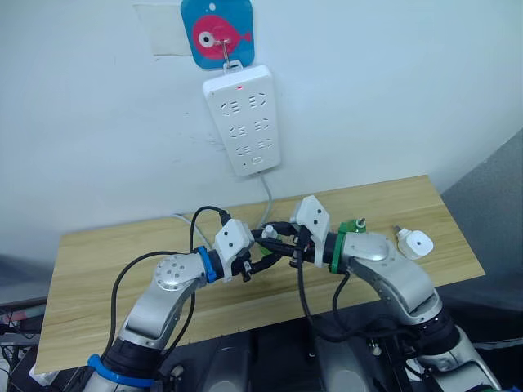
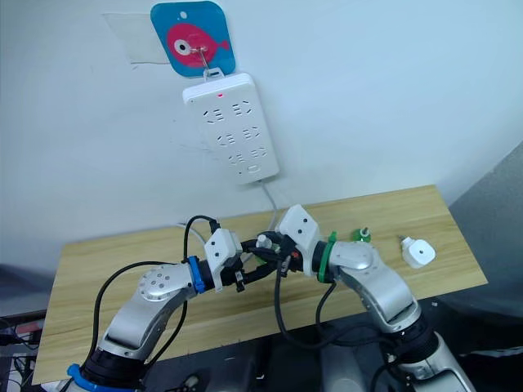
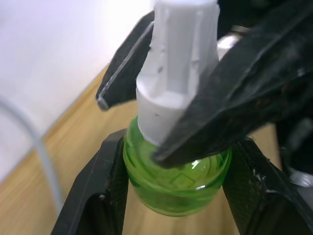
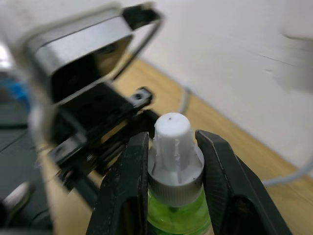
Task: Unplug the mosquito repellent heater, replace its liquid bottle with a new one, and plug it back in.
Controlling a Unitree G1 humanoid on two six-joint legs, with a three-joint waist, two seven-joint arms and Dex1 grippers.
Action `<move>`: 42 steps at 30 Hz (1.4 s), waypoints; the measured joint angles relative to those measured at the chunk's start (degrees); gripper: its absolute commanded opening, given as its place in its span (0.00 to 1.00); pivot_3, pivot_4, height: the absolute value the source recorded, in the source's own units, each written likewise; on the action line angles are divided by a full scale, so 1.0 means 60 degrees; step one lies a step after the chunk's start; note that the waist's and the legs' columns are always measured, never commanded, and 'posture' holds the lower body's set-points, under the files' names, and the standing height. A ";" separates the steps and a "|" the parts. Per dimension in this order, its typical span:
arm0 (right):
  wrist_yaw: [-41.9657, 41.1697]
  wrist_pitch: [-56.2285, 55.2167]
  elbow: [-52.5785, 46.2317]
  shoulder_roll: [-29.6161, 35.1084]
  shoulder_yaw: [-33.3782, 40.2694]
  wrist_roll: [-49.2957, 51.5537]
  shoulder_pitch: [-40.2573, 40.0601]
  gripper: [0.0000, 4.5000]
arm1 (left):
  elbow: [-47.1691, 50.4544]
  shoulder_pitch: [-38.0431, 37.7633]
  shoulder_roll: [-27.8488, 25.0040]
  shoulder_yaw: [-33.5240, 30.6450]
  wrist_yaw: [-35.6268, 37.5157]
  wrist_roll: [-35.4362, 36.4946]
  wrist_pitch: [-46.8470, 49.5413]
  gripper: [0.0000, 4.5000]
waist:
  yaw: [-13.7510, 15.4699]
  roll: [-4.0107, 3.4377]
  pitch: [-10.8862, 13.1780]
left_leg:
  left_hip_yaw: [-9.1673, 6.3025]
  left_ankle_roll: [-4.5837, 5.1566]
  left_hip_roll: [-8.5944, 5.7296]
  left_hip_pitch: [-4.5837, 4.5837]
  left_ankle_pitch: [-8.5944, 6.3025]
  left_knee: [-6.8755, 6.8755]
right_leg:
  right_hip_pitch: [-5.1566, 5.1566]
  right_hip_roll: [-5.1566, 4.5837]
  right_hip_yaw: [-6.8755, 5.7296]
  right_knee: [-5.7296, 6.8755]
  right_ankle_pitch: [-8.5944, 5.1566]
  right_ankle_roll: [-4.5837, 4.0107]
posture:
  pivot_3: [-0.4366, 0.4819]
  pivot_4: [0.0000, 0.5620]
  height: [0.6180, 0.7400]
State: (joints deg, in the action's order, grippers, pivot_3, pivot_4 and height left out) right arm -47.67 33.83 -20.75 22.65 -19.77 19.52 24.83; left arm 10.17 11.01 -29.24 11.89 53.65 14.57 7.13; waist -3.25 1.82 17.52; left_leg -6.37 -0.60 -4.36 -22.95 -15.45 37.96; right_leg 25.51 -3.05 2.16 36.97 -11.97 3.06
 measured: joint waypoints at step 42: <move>0.1998 -0.1048 0.0796 -0.1260 0.0236 -0.1942 -0.0180 1.00 | -0.1673 0.1260 0.0529 -0.0166 0.0108 -0.0230 -0.0324 0.50 | 0.0135 0.0008 -0.0029 | 0.0008 -0.0034 -0.0004 -0.0001 0.0020 0.0019 | 0.0012 0.0000 0.0009 0.0024 0.0015 -0.0019 | 0.39 0.45 1.00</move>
State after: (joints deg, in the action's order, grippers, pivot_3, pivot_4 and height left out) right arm -35.68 27.54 -15.97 15.09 -18.35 7.87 23.75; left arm 0.13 18.57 -26.07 10.90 54.30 13.19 5.19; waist -2.44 1.87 17.34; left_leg -6.32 -0.80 -4.38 -22.96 -15.33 38.07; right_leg 25.58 -3.05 2.22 37.12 -11.89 2.95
